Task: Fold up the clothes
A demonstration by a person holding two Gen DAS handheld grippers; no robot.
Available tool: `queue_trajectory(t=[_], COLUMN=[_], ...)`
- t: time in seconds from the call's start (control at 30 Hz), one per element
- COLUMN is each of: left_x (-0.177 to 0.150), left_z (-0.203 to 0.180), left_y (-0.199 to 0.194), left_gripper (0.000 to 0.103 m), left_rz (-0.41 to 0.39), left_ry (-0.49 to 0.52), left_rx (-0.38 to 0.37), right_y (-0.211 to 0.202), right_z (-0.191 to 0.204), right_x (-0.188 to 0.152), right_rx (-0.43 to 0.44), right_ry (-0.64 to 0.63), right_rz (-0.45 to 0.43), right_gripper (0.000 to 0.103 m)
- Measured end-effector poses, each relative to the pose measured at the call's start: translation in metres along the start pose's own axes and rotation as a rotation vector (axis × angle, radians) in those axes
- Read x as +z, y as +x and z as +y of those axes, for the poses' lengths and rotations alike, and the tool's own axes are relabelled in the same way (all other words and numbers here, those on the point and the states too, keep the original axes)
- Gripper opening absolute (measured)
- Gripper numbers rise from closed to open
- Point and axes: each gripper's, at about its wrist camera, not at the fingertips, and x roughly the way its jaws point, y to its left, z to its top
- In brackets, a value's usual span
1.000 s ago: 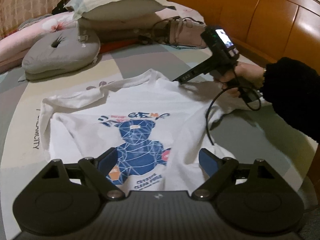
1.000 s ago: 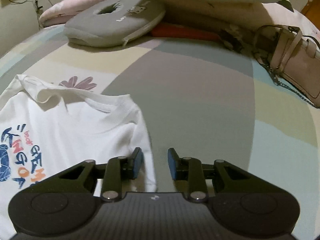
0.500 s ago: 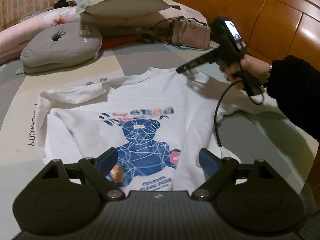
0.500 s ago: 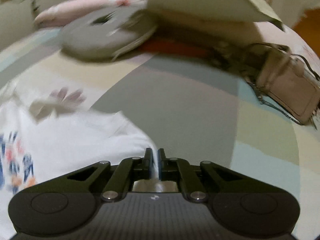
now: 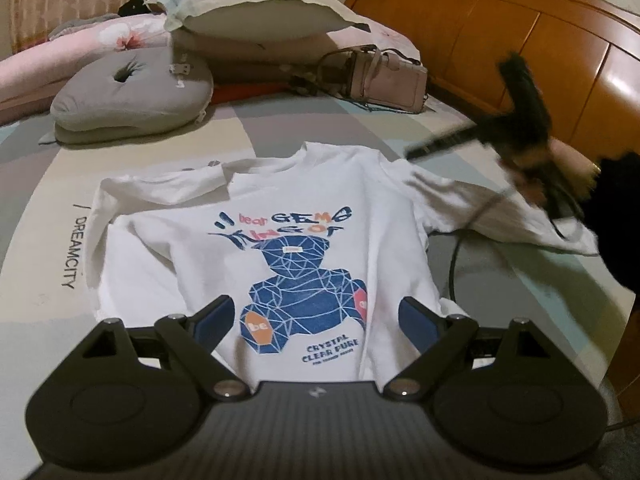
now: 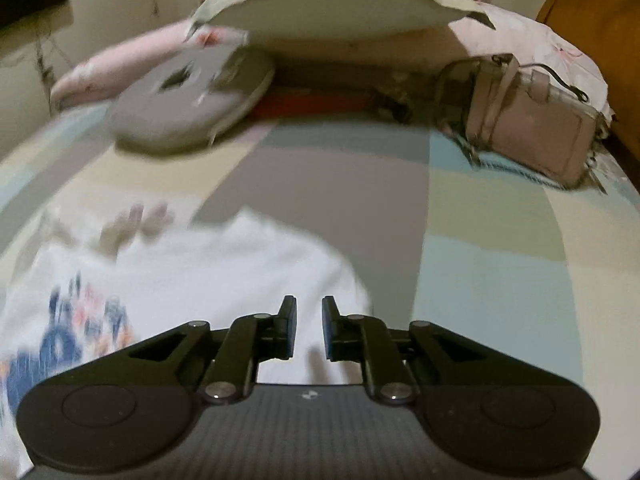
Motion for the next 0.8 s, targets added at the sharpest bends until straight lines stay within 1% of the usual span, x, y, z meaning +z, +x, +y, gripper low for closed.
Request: queue_trajectory(t=[0.03, 0.07, 0.1, 0.2, 0.3, 0.4, 0.47, 0.53, 0.67, 0.73, 0.8], left_x=[-0.001, -0.003, -0.005, -0.009, -0.011, -0.012, -0.013, -0.014, -0.019, -0.021, -0.023], left_z=[-0.002, -0.003, -0.005, -0.008, -0.014, -0.024, -0.03, -0.039, -0.061, -0.073, -0.084], left_y=[0.002, 0.003, 0.004, 0.003, 0.0, -0.009, -0.019, -0.031, -0.049, -0.058, -0.067], left_gripper=[0.089, 0.089, 0.089, 0.089, 0.089, 0.089, 0.089, 0.089, 0.089, 0.089, 0.089], left_rz=[0.007, 0.017, 0.024, 0.045, 0.06, 0.061, 0.049, 0.038, 0.025, 0.022, 0.01], left_ry=[0.002, 0.002, 0.0, -0.013, -0.003, 0.019, 0.021, 0.025, 0.038, 0.043, 0.049], left_rx=[-0.006, -0.008, -0.006, -0.006, -0.001, 0.023, 0.024, 0.015, -0.006, -0.009, -0.022], right_y=[0.0, 0.001, -0.002, -0.022, -0.046, -0.069, -0.086, -0.104, -0.125, -0.136, -0.151], right_z=[0.001, 0.001, 0.001, 0.005, 0.004, 0.006, 0.014, 0.024, 0.043, 0.056, 0.066], right_x=[-0.013, -0.026, -0.04, -0.08, -0.098, -0.116, -0.128, -0.142, -0.171, -0.187, -0.201], right_rx=[-0.019, -0.042, -0.05, -0.053, -0.021, -0.033, -0.046, -0.066, -0.119, -0.163, -0.179], right_ry=[0.009, 0.025, 0.042, 0.096, 0.176, 0.231, 0.234, 0.24, 0.269, 0.273, 0.283], right_rz=[0.036, 0.076, 0.083, 0.066, 0.086, 0.098, 0.075, 0.045, 0.004, -0.007, -0.035], right_gripper=[0.028, 0.028, 0.029, 0.029, 0.032, 0.033, 0.038, 0.048, 0.048, 0.048, 0.049])
